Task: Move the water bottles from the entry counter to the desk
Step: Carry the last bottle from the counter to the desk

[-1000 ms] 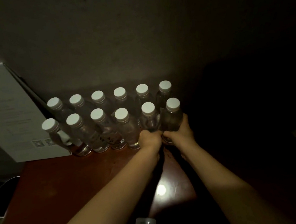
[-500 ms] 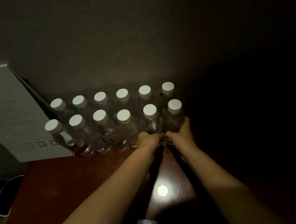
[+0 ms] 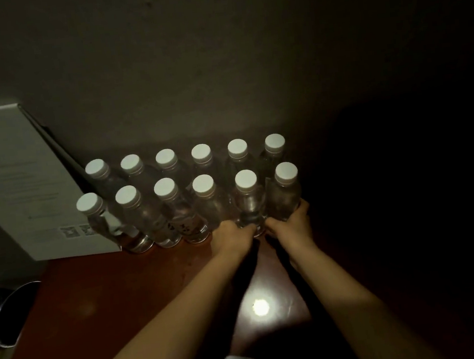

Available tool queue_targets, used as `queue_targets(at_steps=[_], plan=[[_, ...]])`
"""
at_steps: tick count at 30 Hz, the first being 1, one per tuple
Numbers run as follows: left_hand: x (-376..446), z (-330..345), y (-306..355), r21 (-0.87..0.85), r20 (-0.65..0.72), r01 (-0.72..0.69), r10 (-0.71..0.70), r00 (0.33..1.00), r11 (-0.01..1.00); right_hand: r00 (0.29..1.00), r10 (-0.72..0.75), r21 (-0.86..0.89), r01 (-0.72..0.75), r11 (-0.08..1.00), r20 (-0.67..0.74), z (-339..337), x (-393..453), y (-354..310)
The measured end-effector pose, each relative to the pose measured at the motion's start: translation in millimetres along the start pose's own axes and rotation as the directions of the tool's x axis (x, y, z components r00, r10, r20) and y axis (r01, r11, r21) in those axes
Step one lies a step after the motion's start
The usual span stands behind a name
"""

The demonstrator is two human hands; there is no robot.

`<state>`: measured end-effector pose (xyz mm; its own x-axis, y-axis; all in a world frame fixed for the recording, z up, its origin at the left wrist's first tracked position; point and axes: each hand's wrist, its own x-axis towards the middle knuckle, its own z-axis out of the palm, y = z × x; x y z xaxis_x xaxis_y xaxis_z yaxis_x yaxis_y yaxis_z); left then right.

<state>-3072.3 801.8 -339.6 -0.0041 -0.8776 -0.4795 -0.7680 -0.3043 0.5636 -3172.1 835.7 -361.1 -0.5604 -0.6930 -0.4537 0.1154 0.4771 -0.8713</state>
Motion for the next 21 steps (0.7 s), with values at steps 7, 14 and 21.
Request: queue_targets(at_steps=[7, 14, 21], plan=[[5, 1, 1, -0.014, 0.04, 0.006, -0.006, 0.999, 1.0, 0.998, 0.006, -0.016, -0.007, 1.0, -0.065, 1, 0, -2], [-4, -9, -2, -0.095, 0.069, -0.029, 0.036, 0.997, 0.995, 0.98, 0.181, -0.086, -0.188, 0.978, -0.084, 9, -15, -1], [-37, -69, -15, -0.572, 0.167, 0.005, 0.11, 0.98, 0.82, 0.946, 0.204, -0.105, -0.183, 0.978, 0.253, 22, -75, -34]])
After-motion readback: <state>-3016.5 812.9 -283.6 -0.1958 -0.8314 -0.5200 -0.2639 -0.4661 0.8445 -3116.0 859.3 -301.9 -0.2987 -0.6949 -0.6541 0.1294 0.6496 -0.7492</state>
